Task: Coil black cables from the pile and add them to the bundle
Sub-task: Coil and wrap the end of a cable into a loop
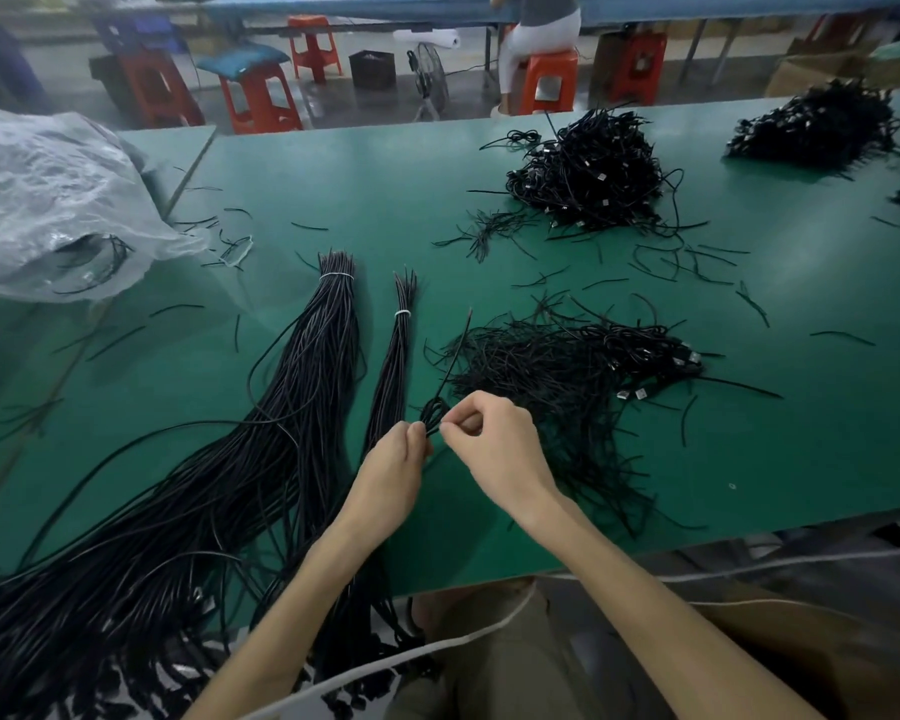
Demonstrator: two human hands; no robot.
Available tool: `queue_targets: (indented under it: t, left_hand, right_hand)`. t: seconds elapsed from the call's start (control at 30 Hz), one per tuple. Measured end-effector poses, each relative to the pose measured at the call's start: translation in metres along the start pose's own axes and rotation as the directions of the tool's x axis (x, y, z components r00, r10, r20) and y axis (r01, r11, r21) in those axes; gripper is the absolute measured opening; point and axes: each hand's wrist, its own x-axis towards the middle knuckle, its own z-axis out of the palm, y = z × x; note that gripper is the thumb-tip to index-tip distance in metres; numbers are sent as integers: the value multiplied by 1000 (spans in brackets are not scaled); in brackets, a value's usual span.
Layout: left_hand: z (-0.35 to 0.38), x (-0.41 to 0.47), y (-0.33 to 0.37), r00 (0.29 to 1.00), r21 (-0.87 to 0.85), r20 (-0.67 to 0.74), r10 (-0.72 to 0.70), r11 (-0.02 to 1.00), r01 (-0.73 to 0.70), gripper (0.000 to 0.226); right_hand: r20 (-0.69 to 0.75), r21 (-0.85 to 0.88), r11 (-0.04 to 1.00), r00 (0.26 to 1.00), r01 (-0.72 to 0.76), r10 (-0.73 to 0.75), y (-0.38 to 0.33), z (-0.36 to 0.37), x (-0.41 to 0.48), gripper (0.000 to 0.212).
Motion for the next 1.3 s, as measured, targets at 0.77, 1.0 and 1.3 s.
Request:
queue_targets:
  t: [0.77,1.0,1.3]
  left_hand:
    - [-9,-12,12,996,-303,69,-56,950,74,43]
    - [-21,-17,16,961,-574,271,-64,790,214,39]
    - [-32,-23,15,896,-545,444,6,796,264,41]
  right_hand:
    - [279,568,783,954,-254,107,27,-3,-9,48]
    - [482,691,640,874,-337,-61,34,-17,-7,62]
    - [553,603,758,816,-250,-170,29,-19,-9,49]
